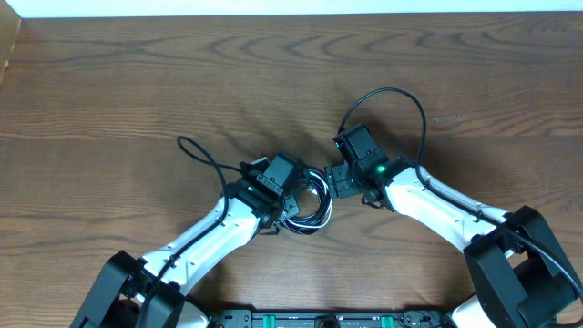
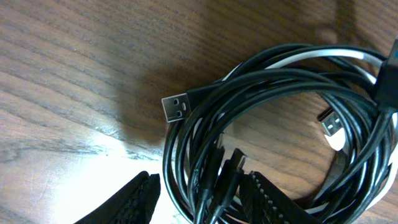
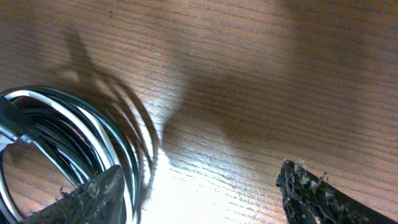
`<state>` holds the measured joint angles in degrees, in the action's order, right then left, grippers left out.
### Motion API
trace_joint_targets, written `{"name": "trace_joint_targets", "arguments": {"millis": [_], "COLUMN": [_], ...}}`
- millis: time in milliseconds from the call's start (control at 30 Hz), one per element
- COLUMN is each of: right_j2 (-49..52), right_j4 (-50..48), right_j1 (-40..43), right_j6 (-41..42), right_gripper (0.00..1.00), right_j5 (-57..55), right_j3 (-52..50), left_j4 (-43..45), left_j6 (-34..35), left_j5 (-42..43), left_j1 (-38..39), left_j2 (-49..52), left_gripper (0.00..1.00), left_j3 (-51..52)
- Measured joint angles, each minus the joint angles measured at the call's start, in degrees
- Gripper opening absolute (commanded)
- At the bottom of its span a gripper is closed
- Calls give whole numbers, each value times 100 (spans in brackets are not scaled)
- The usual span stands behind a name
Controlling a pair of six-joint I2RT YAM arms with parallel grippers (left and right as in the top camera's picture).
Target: Untangle cables
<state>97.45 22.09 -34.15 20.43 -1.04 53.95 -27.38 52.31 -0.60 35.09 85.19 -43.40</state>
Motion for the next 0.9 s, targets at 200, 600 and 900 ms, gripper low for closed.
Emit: {"name": "trace_joint_targets", "arguments": {"millis": [200,600,900], "right_j2": [0,0,0], "right_j4": [44,59,46], "right_j1": [0,0,0], "right_j6": [0,0,-2], "right_gripper": [76,76,80], "right_j5": [0,17,20], "right_j3": [0,0,0], "left_j4": [83,330,13], "left_j6": [4,2,-717], "left_j5": [-2,-20,369], "left_j1": [0,168,173], "left_j2": [142,522,-455], "left_gripper": [48,12,12], "left_j3": [44,52,-157]}}
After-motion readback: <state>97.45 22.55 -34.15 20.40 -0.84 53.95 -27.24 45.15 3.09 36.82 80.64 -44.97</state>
